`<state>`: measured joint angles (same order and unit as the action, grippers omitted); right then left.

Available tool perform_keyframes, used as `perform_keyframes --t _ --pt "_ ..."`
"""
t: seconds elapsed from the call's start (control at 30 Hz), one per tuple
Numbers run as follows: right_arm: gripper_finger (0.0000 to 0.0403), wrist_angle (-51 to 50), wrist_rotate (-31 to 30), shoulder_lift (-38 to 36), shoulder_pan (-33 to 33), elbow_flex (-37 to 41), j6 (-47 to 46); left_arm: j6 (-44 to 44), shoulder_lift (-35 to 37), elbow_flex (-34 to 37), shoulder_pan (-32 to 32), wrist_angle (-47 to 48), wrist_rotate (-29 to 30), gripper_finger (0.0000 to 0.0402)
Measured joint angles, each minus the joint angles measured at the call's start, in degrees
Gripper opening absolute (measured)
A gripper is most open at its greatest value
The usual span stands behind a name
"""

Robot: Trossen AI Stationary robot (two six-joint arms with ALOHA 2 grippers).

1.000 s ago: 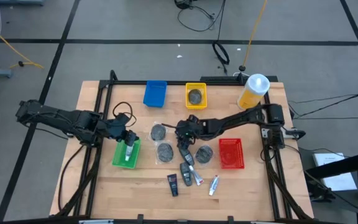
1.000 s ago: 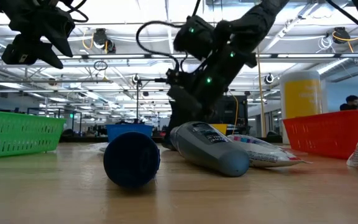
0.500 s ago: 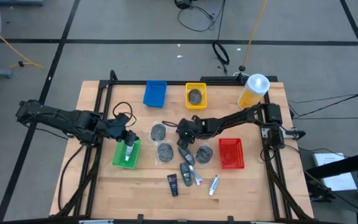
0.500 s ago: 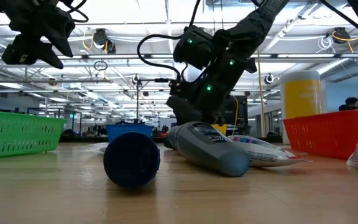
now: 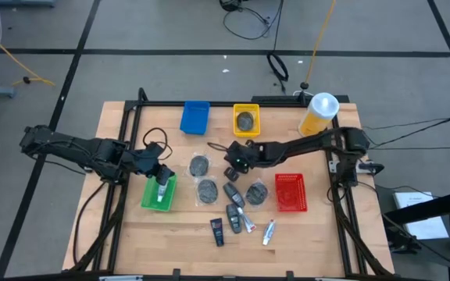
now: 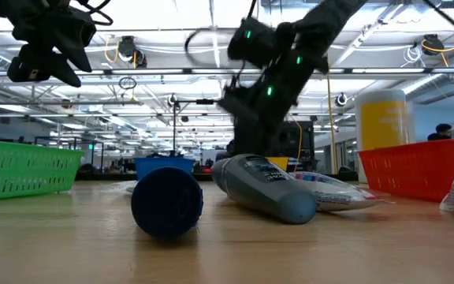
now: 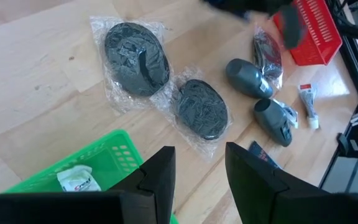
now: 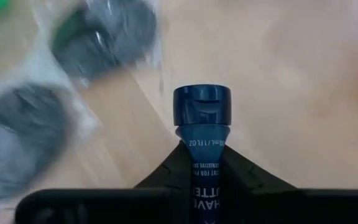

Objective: Pick & Place Travel size toiletries
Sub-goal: Put the blue shave cream into the red bin

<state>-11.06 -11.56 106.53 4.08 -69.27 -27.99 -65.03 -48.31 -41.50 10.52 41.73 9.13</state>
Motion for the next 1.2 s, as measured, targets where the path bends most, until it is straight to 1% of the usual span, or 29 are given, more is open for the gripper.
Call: perform_keyframes --t 0.2,0.3,0.4,0.6,0.77,0.9,0.97,1.07,1.2 --pt "0.0042 -3.8 -0.6 -10.7 -0.1 1.6 -1.4 0.7 -0.1 0.0 0.0 0.0 0.2 0.0136" --pt "0.0040 -4.7 -3.6 -17.4 -1.1 4.2 -3.7 1.6 -0.1 0.0 0.0 -0.4 1.7 0.0136" --pt "0.0040 -4.9 -7.4 -24.1 -2.8 8.5 -7.1 2.5 -0.1 0.0 0.0 -2.3 3.6 0.0136" --pt "0.0042 -3.9 -12.3 -37.7 -7.3 19.3 -16.7 5.6 -0.1 0.0 -0.1 -6.3 7.4 0.0136" --pt "0.0042 -3.8 -12.6 -46.4 -11.6 26.5 -25.4 6.5 -0.1 0.0 -2.2 -8.2 7.9 0.0136" --pt "0.0042 -5.3 -12.5 -50.7 -15.8 30.1 -30.8 8.1 -0.9 0.0 -4.4 -11.8 7.1 0.0136" --pt "0.0042 -6.4 -12.5 -51.8 -18.2 30.6 -33.1 8.4 -1.7 0.0 -5.6 -13.7 5.3 0.0136" --pt "0.0042 -9.3 -12.4 -52.0 -21.9 30.7 -35.7 8.7 -3.8 0.0 -6.9 -17.1 2.7 0.0136" --pt "0.0043 -13.5 -12.4 -51.6 -25.8 30.7 -40.2 9.3 -8.5 0.0 -8.2 -20.9 0.2 0.0136"
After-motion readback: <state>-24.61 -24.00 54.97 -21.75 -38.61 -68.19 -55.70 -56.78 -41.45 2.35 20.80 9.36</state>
